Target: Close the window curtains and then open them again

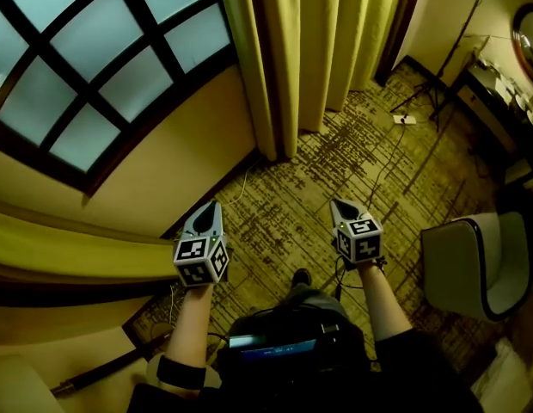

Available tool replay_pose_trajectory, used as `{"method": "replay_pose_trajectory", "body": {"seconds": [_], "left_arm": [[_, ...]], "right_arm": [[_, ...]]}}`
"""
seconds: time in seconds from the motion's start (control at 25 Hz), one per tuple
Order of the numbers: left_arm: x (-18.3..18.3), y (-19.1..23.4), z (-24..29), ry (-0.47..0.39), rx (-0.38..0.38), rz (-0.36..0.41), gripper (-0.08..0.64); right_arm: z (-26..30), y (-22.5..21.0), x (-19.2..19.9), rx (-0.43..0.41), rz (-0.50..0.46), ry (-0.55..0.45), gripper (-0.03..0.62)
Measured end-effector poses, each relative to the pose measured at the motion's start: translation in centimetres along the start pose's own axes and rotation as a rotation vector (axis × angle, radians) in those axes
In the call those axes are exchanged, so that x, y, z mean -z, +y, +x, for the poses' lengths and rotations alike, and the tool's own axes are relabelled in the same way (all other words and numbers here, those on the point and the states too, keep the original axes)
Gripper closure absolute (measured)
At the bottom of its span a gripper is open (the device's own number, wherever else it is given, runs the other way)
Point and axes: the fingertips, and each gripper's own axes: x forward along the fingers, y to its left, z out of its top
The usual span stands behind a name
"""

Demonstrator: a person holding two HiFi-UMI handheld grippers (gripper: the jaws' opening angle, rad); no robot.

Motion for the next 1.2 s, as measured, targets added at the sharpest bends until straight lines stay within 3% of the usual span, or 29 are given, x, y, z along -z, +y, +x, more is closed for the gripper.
{"method": "replay_pose_trajectory", "body": {"seconds": [0.28, 0.6, 1.2], "left_arm": [[-4.9, -2.3, 4.5, -0.045, 0.005, 0.031, 0.555], [-11.1, -0.5, 8.9, -0.074, 0.003, 0.082, 0.555], [-21.7, 2.4, 27.0, -0.152, 0.15, 0.054, 0.555]], "right_arm": [[0.6, -3.3, -3.7, -0.019, -0.003, -0.06, 0.577], [4.7, -5.1, -7.9, -0.048, -0.003, -0.059, 0.577], [20.1, -6.1, -24.4, -0.063, -0.112, -0.061, 0.577]]}}
